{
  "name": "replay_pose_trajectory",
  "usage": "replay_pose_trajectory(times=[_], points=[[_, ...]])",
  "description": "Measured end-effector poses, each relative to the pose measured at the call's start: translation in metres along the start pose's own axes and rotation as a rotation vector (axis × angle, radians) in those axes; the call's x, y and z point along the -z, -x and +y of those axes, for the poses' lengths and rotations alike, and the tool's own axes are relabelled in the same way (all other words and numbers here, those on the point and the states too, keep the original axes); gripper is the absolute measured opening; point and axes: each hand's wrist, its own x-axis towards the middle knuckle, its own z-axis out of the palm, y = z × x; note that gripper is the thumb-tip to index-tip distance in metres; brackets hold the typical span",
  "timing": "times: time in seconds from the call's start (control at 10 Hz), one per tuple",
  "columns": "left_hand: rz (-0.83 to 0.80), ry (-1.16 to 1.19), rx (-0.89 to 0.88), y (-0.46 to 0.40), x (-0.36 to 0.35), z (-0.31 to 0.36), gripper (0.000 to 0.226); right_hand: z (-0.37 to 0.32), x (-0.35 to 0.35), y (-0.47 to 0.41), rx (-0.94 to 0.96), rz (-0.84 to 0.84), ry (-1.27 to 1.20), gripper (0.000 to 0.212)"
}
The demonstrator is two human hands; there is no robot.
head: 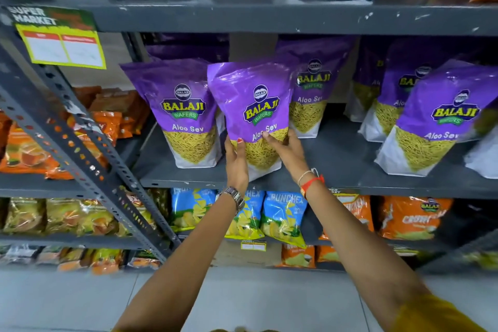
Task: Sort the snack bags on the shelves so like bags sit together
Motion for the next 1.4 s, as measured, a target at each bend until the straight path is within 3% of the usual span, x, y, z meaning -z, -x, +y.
replay_pose_trajectory(times=[0.2,0.4,0.7,0.8,0.9,1.3,1.4], points=[[-0.241,-0.051,0.108,-0.010,-0.037,0.012,0.037,-0.003,0.038,0.000,0.065,0.256,-0.058,0.039],[-0.385,-0.076,0.152,-0.010,-0.069,0.010,0.037,0.015,0.061,0.011,0.041,0.419,-0.127,0.059],[-0.342,-0.125,0.177,-0.013,-0.078,-0.010,0.042,0.027,0.077,0.015,0.083,0.320,-0.111,0.055],[-0.272,-0.118,0.253,-0.009,-0.077,-0.020,0.051,0.036,0.081,0.018,0.041,0.305,-0.120,0.055],[-0.274,-0.073,0.309,-0.004,-0.080,-0.023,0.045,0.047,0.084,0.017,0.008,0.306,-0.106,0.048],[-0.316,-0.112,0.239,-0.004,-0.093,-0.024,0.045,0.046,0.094,0.009,-0.034,0.291,-0.095,0.054],[-0.268,-0.159,0.162,-0.002,-0.091,-0.028,0.056,0.045,0.096,0.017,-0.005,0.398,-0.184,0.053]])
